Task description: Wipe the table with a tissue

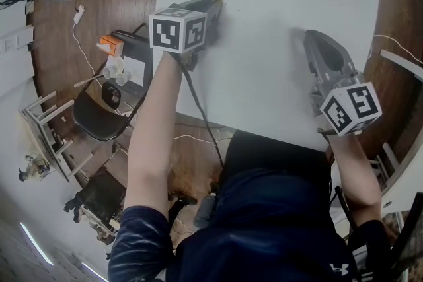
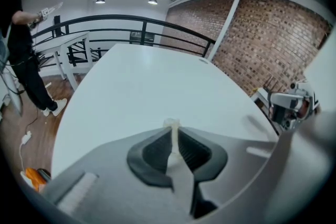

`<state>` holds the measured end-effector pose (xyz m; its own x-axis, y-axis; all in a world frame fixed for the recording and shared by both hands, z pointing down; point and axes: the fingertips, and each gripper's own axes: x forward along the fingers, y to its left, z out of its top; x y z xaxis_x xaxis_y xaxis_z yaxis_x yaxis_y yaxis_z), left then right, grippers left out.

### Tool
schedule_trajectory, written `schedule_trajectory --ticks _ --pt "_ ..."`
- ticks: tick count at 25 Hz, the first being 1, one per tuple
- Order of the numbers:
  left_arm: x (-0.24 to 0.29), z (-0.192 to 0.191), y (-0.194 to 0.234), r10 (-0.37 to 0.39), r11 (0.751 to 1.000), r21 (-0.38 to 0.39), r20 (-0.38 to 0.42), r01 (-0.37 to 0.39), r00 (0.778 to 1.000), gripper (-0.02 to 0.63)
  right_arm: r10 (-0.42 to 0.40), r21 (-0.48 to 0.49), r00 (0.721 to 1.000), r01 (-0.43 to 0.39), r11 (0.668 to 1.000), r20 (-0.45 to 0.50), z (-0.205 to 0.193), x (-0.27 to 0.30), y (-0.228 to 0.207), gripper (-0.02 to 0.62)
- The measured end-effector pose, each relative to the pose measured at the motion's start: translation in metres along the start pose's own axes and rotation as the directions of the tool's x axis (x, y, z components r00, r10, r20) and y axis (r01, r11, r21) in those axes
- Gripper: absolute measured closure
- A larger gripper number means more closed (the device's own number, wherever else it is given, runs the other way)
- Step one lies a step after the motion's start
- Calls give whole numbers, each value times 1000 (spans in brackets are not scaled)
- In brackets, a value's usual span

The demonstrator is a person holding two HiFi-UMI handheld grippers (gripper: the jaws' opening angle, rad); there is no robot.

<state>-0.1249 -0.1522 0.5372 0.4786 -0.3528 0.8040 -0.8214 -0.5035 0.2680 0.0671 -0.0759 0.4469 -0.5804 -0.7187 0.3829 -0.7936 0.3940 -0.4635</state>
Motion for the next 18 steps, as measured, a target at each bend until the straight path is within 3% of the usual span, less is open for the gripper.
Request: schedule_trajectory --ticks 18 --pt "14 -4 -42 -34 997 68 -45 37 998 572 10 11 1000 -10 1000 -4 -11 -9 -2 584"
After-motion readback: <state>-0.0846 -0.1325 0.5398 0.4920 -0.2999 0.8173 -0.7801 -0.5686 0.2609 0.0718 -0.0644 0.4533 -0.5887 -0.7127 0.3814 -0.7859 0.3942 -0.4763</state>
